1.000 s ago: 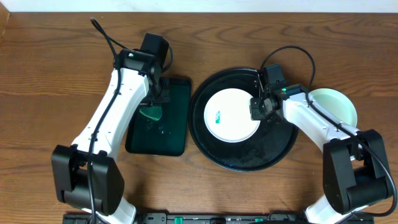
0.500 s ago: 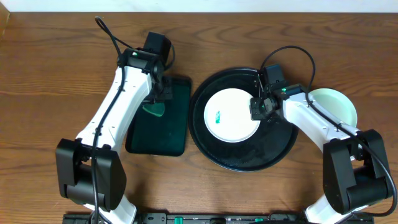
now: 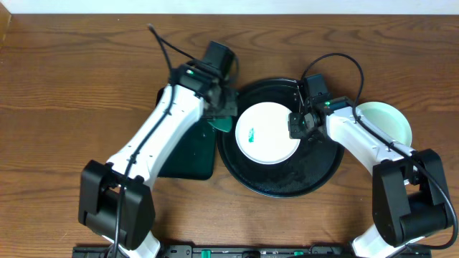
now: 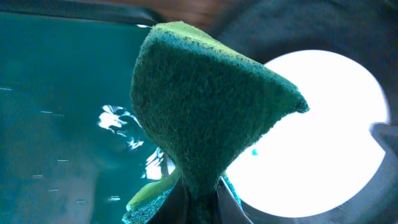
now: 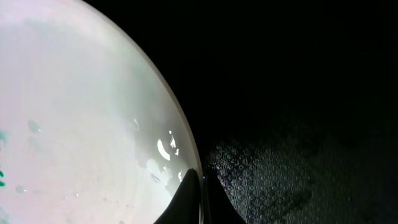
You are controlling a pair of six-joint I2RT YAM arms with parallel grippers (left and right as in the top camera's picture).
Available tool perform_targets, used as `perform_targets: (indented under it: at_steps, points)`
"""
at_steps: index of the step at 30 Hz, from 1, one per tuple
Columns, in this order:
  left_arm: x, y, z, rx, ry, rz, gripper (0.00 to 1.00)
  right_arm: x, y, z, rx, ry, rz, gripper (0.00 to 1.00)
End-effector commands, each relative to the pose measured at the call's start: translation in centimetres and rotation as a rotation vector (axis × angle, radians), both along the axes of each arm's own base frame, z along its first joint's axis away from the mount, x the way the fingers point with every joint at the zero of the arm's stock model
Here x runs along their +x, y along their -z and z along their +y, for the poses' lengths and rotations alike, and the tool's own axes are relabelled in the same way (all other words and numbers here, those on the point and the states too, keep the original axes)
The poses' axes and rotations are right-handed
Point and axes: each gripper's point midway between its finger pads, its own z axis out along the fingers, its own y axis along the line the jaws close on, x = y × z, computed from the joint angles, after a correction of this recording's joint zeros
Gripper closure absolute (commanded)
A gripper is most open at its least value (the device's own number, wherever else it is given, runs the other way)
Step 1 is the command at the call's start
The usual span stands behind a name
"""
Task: Clean dirty plates on tray and stack at the side
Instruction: 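Carry the wet green sponge right onto the white plate with the left gripper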
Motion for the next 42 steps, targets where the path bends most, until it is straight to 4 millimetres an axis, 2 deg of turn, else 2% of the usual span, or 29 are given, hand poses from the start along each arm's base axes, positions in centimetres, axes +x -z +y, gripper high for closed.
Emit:
perform_targets:
  at_steps: [1, 4, 12, 20, 26, 31, 35, 39, 42]
  points:
    - [-0.7, -0.3, -2.5, -0.036, 0.02, 0.004, 0.93, -0.3, -0.4, 0.1, -0.004, 0.041, -0.004, 0.99]
    - [-2.0, 0.0, -4.4, -0.035, 0.063, 0.015, 0.93, -0.9, -0.2, 0.3, 0.018, 0.058, 0.028, 0.99]
    - [-3.6, 1.0, -5.7, -0.038, 0.054, 0.044, 0.93, -1.1, -0.3, 1.2, 0.075, 0.082, 0.046, 0.99]
    - [-3.3, 1.1, -5.9, -0.053, 0.023, 0.039, 0.93, -1.3, -0.2, 1.9, 0.116, 0.101, 0.056, 0.99]
    - [-2.5, 0.8, -6.4, -0.071, 0.022, 0.006, 0.93, -1.6, 0.7, 3.0, 0.145, 0.071, 0.037, 0.99]
    - [-1.5, 0.6, -6.4, -0.067, 0.013, -0.037, 0.93, -1.7, 0.7, 3.1, 0.144, 0.061, 0.035, 0.99]
    - [-0.9, 0.5, -6.6, -0.079, 0.007, -0.055, 0.93, -1.6, 0.7, 3.1, 0.129, -0.001, 0.024, 0.93]
    - [-0.8, 1.3, -6.5, -0.07, 0.004, -0.043, 0.93, -1.6, 0.7, 3.1, 0.118, -0.051, 0.012, 0.93]
    - [-0.8, 2.4, -6.3, -0.046, 0.001, -0.021, 0.94, -1.6, 0.7, 3.1, 0.118, -0.051, 0.012, 0.97]
